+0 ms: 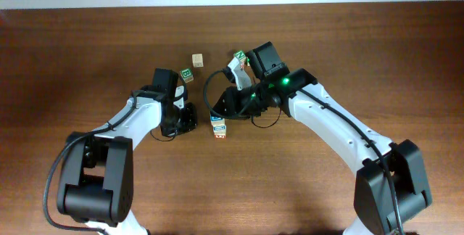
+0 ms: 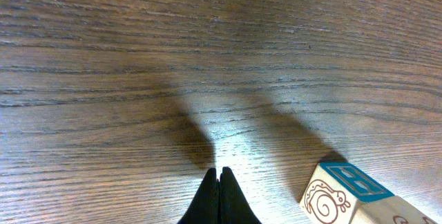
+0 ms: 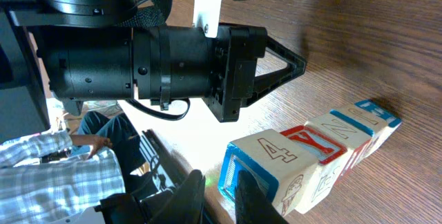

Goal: Rotate 5 blocks

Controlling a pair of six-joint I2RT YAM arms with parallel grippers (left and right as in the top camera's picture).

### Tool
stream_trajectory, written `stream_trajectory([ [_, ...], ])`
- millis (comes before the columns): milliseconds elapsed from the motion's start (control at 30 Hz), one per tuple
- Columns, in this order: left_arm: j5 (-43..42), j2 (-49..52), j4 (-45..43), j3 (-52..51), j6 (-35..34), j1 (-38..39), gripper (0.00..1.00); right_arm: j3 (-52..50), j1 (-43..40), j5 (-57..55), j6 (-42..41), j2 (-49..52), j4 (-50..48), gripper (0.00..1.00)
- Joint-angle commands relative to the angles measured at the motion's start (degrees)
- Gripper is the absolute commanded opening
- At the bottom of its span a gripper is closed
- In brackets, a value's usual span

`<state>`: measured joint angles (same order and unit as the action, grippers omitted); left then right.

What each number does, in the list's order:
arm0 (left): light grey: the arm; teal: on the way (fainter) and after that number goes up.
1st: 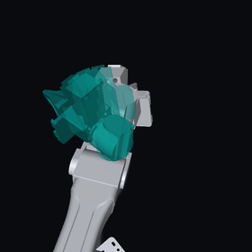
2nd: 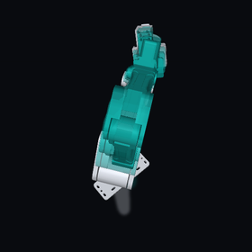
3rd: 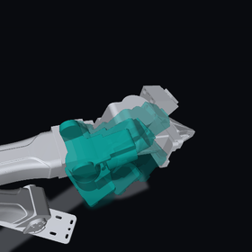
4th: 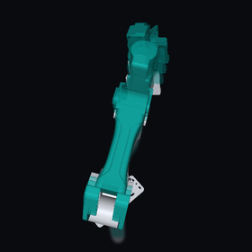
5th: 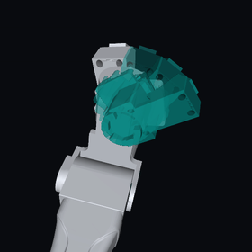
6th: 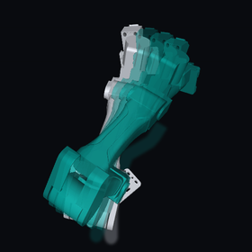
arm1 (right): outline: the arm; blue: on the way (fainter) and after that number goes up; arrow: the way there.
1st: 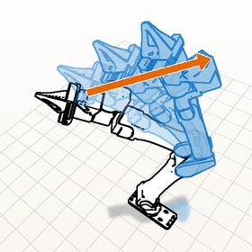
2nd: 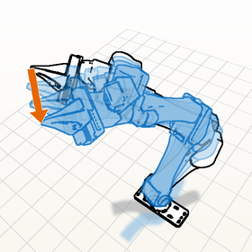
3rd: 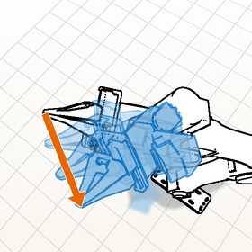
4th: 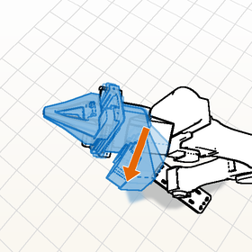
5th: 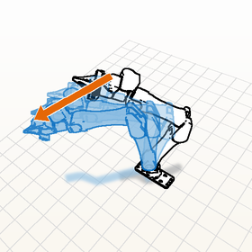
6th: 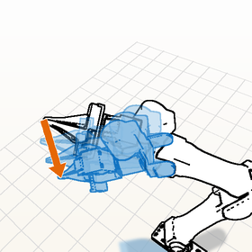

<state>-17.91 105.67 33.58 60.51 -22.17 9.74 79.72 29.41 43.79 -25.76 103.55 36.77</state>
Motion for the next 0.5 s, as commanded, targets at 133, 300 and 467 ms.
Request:
stream_trajectory([
  [133,0.37,0.39,0.15,0.22,-0.74,0.0,0.0,-0.85,0.13,-3.26,-0.28,1.81,0.94,0.32],
  [300,0.37,0.39,0.15,0.22,-0.74,0.0,0.0,-0.83,0.13,-2.16,-0.94,1.81,0.85,0.38],
  [467,0.37,0.39,0.15,0.22,-0.74,0.0,0.0,-0.66,0.09,-0.44,-1.99,1.81,0.44,0.38],
])
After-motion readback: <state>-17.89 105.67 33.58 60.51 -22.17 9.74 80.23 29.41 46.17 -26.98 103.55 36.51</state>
